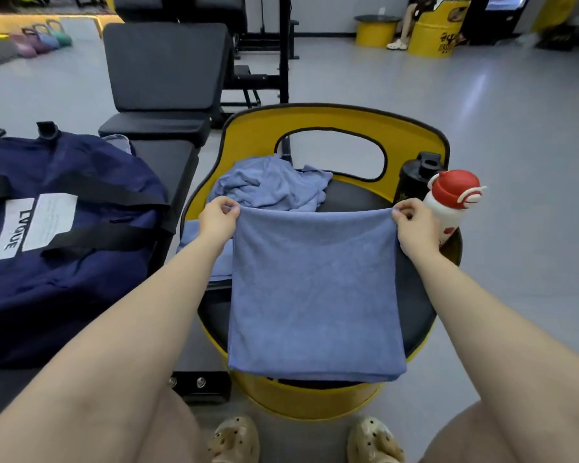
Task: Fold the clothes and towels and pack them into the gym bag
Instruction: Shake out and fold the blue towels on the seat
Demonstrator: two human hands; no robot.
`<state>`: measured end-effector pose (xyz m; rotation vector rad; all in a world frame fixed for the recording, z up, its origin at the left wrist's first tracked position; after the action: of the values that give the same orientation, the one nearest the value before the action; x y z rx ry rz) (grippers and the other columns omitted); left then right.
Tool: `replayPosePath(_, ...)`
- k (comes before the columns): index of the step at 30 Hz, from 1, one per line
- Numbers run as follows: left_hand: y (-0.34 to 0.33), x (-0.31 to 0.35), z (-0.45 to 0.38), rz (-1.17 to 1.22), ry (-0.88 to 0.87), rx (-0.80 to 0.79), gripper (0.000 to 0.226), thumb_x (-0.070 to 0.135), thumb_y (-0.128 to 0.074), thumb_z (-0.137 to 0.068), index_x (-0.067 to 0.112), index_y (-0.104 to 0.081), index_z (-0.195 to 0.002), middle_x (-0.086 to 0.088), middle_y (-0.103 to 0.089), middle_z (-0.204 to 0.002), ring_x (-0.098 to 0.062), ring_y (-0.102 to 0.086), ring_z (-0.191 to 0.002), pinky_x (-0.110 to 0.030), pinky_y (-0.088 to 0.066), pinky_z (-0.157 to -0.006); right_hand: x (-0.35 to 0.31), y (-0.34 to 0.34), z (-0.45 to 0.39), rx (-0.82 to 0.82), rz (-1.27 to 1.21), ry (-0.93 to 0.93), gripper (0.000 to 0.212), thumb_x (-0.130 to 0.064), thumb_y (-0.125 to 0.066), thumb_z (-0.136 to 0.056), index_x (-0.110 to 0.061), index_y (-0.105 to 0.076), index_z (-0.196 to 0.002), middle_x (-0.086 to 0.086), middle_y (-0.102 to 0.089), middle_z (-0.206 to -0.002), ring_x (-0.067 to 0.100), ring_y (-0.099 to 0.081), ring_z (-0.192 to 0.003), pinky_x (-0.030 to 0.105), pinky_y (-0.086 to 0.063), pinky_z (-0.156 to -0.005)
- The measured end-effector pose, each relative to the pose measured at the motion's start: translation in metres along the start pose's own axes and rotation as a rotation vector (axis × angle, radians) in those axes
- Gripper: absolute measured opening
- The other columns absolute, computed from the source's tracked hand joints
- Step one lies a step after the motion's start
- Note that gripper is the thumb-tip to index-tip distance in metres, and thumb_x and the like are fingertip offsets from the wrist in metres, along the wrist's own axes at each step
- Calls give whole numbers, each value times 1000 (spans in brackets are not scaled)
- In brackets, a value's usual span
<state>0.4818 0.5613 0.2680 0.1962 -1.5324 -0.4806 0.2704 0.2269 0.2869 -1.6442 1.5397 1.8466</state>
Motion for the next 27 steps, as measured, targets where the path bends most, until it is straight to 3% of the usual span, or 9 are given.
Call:
replayPosePath(5,0,-9,7,74,-1,-10,14,10,-51,-96,16,-55,-84,2,-52,-78,-17,-49,-74,-40,-49,-77,8,0,6,-15,-55,-12,10,-16,-54,-96,-12,-61,-102,1,-60,-92,19,-56,-87,19,-38,-60)
replayPosePath(9,4,-17,26,148,-1,-23,11,5,-50,-96,10,-58,-91,-7,-59,-91,-21,-53,-87,-40,-48,-80,25,6,25,-33,-132,-56,7,-15,-54,-95,-14,-61,-97,3,-61,-89,26,-60,-90,37,-52,-77)
replayPosePath(12,9,-24,44,175,4,-26,13,5,-48,-96,10,-59,-96,-8,-61,-96,-20,-54,-90,-39,-48,-83,29,16,44,-6,-186,-72,5,-13,-56,-94,-16,-61,-93,3,-62,-91,24,-60,-92,35,-53,-79)
replayPosePath(15,15,-30,64,211,10,-10,17,1,-47,-95,11,-59,-90,1,-59,-84,-18,-54,-86,-36,-47,-83,32,24,63,10,-226,-74,4,-13,-58,-93,-17,-60,-93,5,-63,-95,23,-60,-93,32,-51,-77)
replayPosePath(19,22,-50,90,184,44,-3,28,0,-47,-91,20,-57,-75,-2,-59,-83,-24,-55,-89,-45,-49,-89,44,28,93,-16,-233,-93,5,-11,-57,-93,-16,-58,-92,6,-63,-96,24,-61,-95,39,-52,-83)
replayPosePath(23,24,-72,118,147,81,-17,28,1,-48,-90,23,-56,-74,0,-58,-83,-22,-54,-90,-44,-48,-90,56,32,124,-27,-203,-105,7,-8,-55,-93,-14,-57,-92,4,-60,-89,22,-58,-90,28,-42,-74)
replayPosePath(27,27,-84,145,118,55,-25,28,0,-49,-88,22,-56,-74,3,-57,-79,-19,-51,-83,-36,-44,-79,65,37,152,-28,-185,-127,5,-8,-55,-93,-13,-57,-93,4,-60,-90,20,-57,-89,21,-40,-66)
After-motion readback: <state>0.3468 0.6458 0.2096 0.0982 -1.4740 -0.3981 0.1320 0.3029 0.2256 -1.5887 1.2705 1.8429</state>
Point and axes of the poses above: each hand's wrist, its own z-axis away from the middle knuckle, its own y-axis out of the back of the hand, x = y × z, the point moved 10 cm from there along -z, towards the middle knuckle
